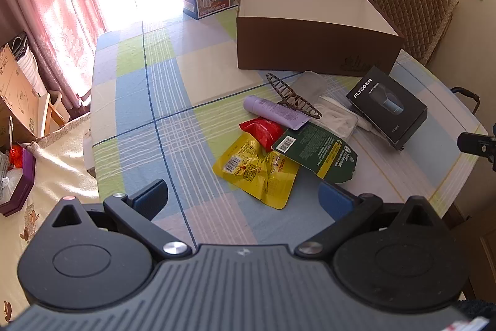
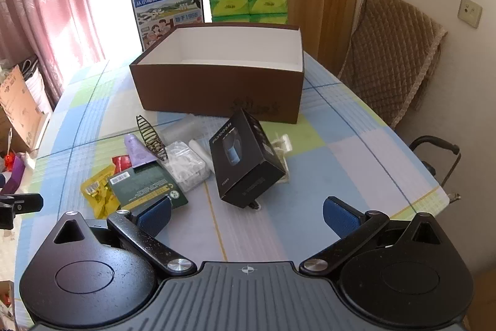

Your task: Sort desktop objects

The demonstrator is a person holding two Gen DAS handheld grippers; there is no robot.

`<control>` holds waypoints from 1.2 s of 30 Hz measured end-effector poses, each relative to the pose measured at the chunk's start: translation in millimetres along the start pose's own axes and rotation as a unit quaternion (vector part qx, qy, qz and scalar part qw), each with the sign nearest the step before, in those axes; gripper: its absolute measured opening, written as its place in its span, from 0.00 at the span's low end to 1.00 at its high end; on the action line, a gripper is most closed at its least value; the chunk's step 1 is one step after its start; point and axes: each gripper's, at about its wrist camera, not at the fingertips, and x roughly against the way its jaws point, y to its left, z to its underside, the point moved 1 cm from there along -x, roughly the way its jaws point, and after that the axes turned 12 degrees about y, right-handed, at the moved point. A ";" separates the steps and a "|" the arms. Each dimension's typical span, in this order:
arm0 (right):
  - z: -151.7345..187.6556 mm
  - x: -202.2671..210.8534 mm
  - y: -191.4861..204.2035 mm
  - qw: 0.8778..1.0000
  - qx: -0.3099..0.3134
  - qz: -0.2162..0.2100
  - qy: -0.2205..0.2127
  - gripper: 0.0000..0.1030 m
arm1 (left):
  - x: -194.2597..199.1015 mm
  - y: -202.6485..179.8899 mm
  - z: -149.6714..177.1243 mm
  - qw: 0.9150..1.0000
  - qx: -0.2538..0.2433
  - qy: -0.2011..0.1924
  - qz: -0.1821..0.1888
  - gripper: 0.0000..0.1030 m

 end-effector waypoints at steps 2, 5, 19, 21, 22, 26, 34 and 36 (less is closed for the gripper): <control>-1.4 -1.0 -0.8 1.000 0.000 -0.002 0.000 0.98 | -0.2 0.3 -0.9 1.000 0.000 0.000 0.000 0.99; -2.7 -2.8 -2.2 1.000 -0.002 -0.004 0.001 0.98 | -0.9 -0.5 -2.6 1.000 -0.002 0.002 -0.001 0.99; -7.9 -14.3 -14.3 1.000 -0.016 -0.023 0.011 0.98 | -16.1 -3.9 -9.5 1.000 -0.008 0.012 0.008 0.99; -8.7 -17.3 -16.1 0.999 -0.019 -0.026 0.013 0.98 | -20.9 -3.2 -9.4 1.000 -0.008 0.015 0.009 0.99; -8.9 -18.6 -17.3 0.999 -0.020 -0.027 0.014 0.98 | -23.4 -2.9 -9.3 1.000 -0.008 0.017 0.010 0.99; -10.8 -25.7 -23.9 0.999 -0.026 -0.032 0.017 0.98 | -35.7 -2.0 -8.0 0.999 -0.017 0.019 0.023 0.99; -14.0 -43.5 -35.4 0.998 -0.037 -0.038 0.030 0.98 | -67.8 -0.1 -4.0 0.997 -0.078 0.015 0.025 0.99; -14.4 -48.6 -37.8 0.998 -0.038 -0.042 0.030 0.98 | -73.9 1.2 -3.9 0.996 -0.080 0.020 0.026 0.99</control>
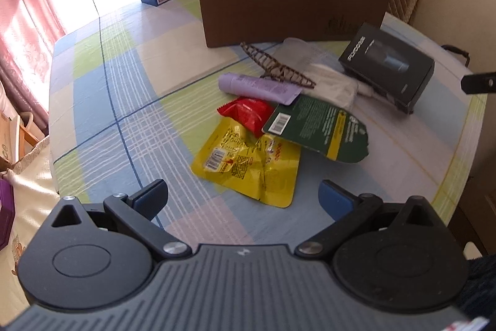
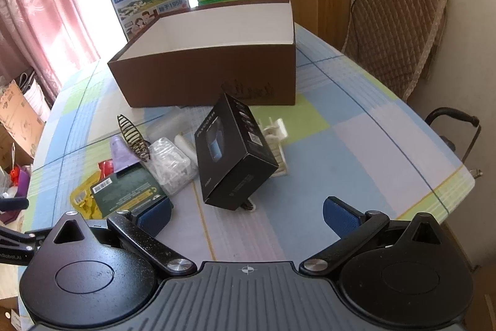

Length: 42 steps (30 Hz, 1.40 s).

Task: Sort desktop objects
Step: 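Reach the right tool to the black FLYCO box and close on it, then grasp the dark green card packet with the left tool while right holds black box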

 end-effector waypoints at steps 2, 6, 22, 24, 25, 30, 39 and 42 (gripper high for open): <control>-3.0 -5.6 -3.1 1.000 -0.003 -0.007 0.003 0.98 | -3.9 1.3 -1.0 1.000 0.002 0.005 0.004 0.99; -13.5 -17.9 -9.9 0.999 -0.009 -0.032 -0.004 0.98 | -11.4 4.2 -4.9 1.000 0.012 0.011 0.011 0.99; -52.9 -78.7 -32.1 0.995 -0.027 -0.098 0.017 0.84 | -33.9 6.4 -15.9 0.999 0.027 0.033 0.015 0.99; -55.2 -81.1 -29.2 0.995 -0.015 -0.100 0.024 0.71 | -36.4 7.0 -18.0 0.999 0.030 0.036 0.016 0.99; -56.0 -81.9 -27.5 0.995 -0.009 -0.101 0.026 0.63 | -37.2 7.1 -18.9 0.999 0.031 0.037 0.017 0.99; -58.3 -75.3 -13.2 0.995 0.050 -0.087 0.021 0.47 | -38.8 6.8 -22.8 0.998 0.043 0.038 0.040 0.98; -50.8 -59.1 29.0 0.976 0.215 0.014 0.016 0.39 | -41.6 7.7 -29.0 0.982 0.120 0.042 0.139 0.90; -44.4 -63.0 32.2 0.969 0.242 0.027 0.029 0.39 | -44.3 8.9 -30.2 0.972 0.150 0.040 0.177 0.87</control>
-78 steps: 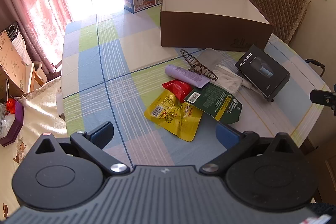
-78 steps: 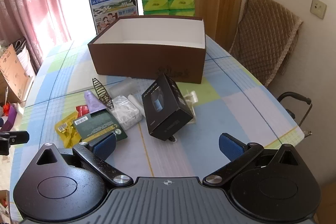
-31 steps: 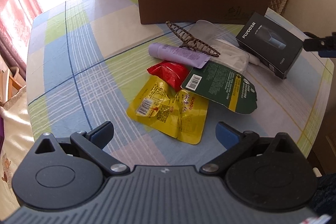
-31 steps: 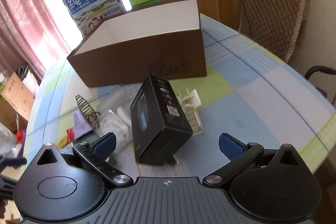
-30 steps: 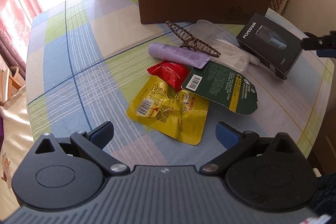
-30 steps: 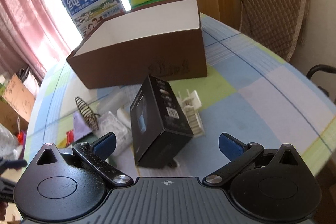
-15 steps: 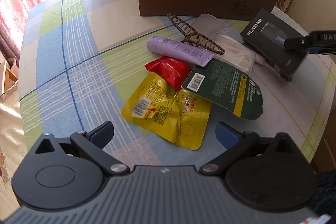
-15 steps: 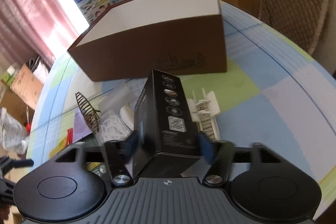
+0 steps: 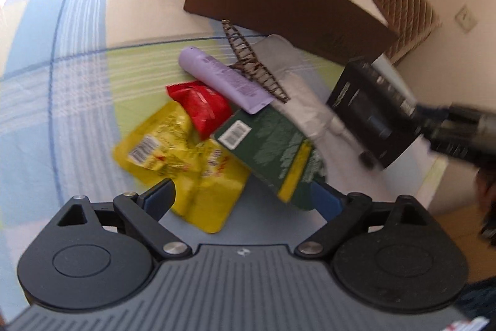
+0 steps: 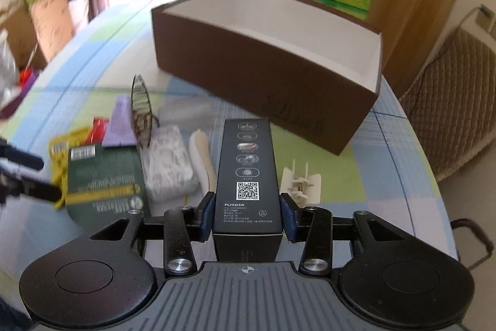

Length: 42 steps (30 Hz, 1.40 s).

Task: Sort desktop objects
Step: 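Grasp the dark green card packet with the left tool while right holds black box, then carry the green packet and black box over the brown box with both tools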

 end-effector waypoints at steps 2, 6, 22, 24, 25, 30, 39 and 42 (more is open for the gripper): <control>3.4 -3.6 1.2 1.000 0.013 0.004 0.004 0.40 | -3.2 2.4 -1.8 0.999 0.025 0.003 0.032 0.84; 2.9 -3.8 -6.3 1.000 0.010 -0.008 0.008 0.40 | -14.1 3.4 -6.2 0.994 0.070 0.014 0.082 0.64; -1.7 -5.3 -26.6 0.998 0.022 -0.052 0.013 0.41 | -51.9 7.1 -22.5 0.965 0.207 0.004 0.163 0.02; -4.0 -6.0 -29.3 0.998 0.022 -0.063 0.011 0.44 | -44.9 -0.4 -21.1 0.970 0.195 0.000 0.145 0.01; -6.0 -6.9 -30.3 0.997 0.022 -0.069 0.009 0.47 | -41.7 -4.1 -20.0 0.973 0.187 -0.002 0.139 0.01; -19.0 -18.4 -34.9 0.996 0.021 -0.081 0.012 0.49 | -23.0 -15.9 -13.7 0.977 0.172 -0.020 0.125 0.00; -35.5 -37.9 -41.2 0.995 0.026 -0.089 0.034 0.40 | -1.7 -27.3 -10.9 0.982 0.167 -0.042 0.083 0.00; -35.5 -34.0 -46.1 0.994 0.020 -0.098 0.033 0.39 | 4.4 -32.5 -9.8 0.982 0.165 -0.047 0.074 0.00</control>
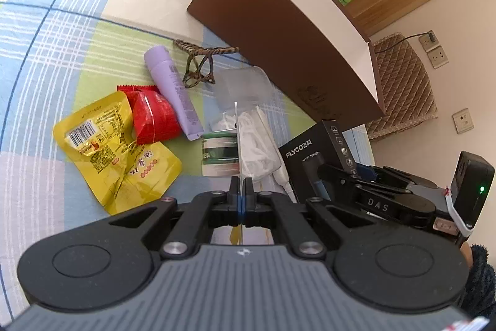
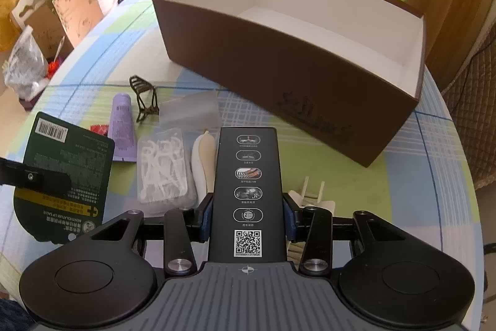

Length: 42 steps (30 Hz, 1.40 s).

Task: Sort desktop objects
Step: 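Carry the green packet and black box over the brown box with both tools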

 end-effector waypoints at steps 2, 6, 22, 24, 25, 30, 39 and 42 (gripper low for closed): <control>-0.4 7.3 -3.9 1.000 -0.003 -0.010 -0.007 0.39 | 3.6 -3.8 0.7 1.000 -0.001 -0.003 -0.002 0.00; -3.7 27.6 -11.0 0.999 -0.009 -0.033 -0.027 0.39 | 13.6 -16.5 -2.6 1.000 -0.009 -0.019 0.003 0.00; -57.6 101.7 -45.5 0.988 -0.020 -0.034 -0.151 0.39 | 36.9 -92.8 -85.5 0.990 -0.091 -0.101 0.032 0.00; -71.4 107.7 -55.2 0.985 -0.025 -0.029 -0.166 0.39 | 37.2 -104.8 -100.8 0.988 -0.102 -0.110 0.031 0.00; -79.7 109.7 -59.4 0.984 -0.026 -0.027 -0.174 0.39 | 36.8 -110.7 -109.1 0.987 -0.108 -0.113 0.032 0.00; -117.5 109.6 -80.9 0.979 -0.034 -0.006 -0.199 0.39 | 30.7 -133.6 -152.4 0.983 -0.132 -0.130 0.002 0.00; -163.5 69.9 -115.2 0.983 -0.076 0.013 -0.169 0.39 | -11.5 -145.2 -225.5 0.982 -0.148 -0.098 -0.064 0.00; -173.2 51.5 -121.7 0.985 -0.087 0.019 -0.147 0.39 | -35.6 -140.5 -242.6 0.981 -0.159 -0.068 -0.093 0.00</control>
